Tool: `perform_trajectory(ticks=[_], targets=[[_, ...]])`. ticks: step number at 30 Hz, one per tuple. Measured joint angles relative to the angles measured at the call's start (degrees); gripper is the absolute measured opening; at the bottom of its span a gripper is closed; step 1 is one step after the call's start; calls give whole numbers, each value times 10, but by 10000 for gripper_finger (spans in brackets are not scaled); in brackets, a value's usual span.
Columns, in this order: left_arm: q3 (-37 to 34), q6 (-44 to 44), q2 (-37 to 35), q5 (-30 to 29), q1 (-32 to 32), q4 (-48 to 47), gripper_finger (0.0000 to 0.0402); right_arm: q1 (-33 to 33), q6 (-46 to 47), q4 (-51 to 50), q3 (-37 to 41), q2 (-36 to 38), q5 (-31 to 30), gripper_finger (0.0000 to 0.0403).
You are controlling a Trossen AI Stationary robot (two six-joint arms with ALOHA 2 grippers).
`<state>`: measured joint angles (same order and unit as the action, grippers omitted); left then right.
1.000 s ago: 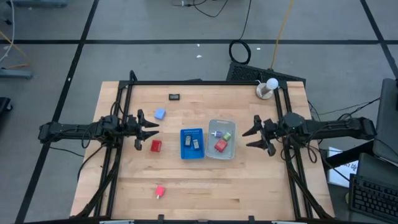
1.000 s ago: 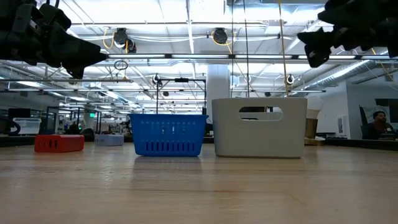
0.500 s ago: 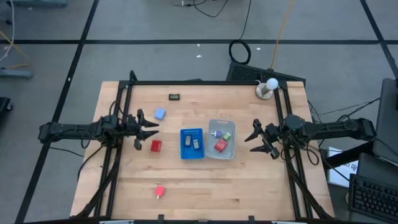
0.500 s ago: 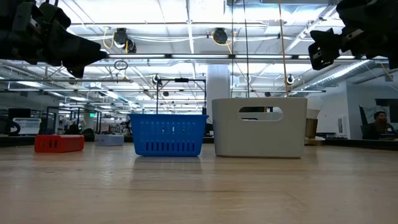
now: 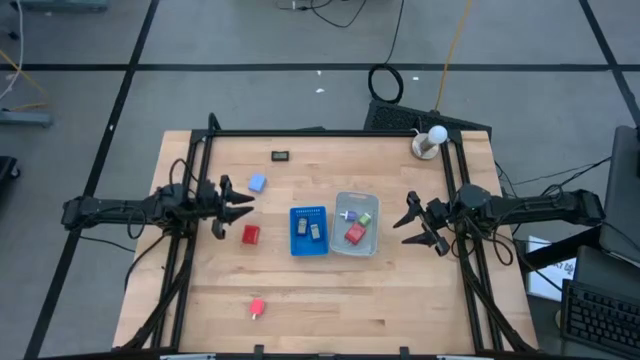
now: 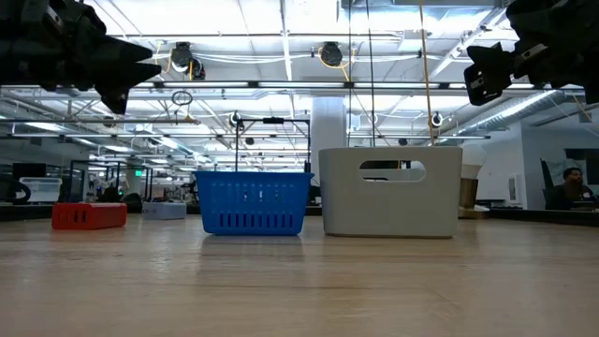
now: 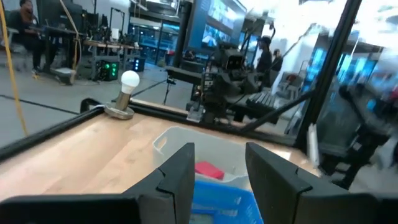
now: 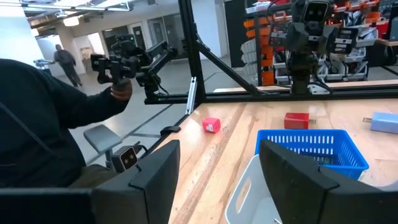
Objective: Pick & Place Office items
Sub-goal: Put the pink charger adapter into the gray bin
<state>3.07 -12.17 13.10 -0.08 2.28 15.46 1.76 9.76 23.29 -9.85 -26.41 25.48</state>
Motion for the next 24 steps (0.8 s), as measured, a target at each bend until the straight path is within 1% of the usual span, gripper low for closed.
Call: perform_trajectory(ticks=[5, 9, 10, 12, 14, 17, 18, 20, 24], targets=[[0, -100, 8, 8, -5, 12, 145, 0, -1, 0, 0, 0, -1, 212], [0, -115, 34, 35, -25, 11, 145, 0, -1, 0, 0, 0, -1, 212], [0, -129, 42, 26, -29, 11, 145, 0, -1, 0, 0, 0, -1, 212], [0, -175, 59, -15, -33, 1, 146, 0, 0, 0, 0, 0, -1, 212], [0, -210, 80, -46, -34, -28, 146, 0, 0, 0, 0, 0, -1, 212], [0, -262, 121, -56, -34, -54, 151, 0, 0, 0, 0, 0, -1, 212], [1, -279, 134, -52, -34, -50, 157, 0, 0, 0, 0, 0, -1, 212], [14, -297, 161, -25, -38, -51, 175, 0, 0, 0, 0, 0, -1, 212], [75, -298, 219, 30, -58, -50, 215, 0, 0, 0, 0, 0, -1, 212]])
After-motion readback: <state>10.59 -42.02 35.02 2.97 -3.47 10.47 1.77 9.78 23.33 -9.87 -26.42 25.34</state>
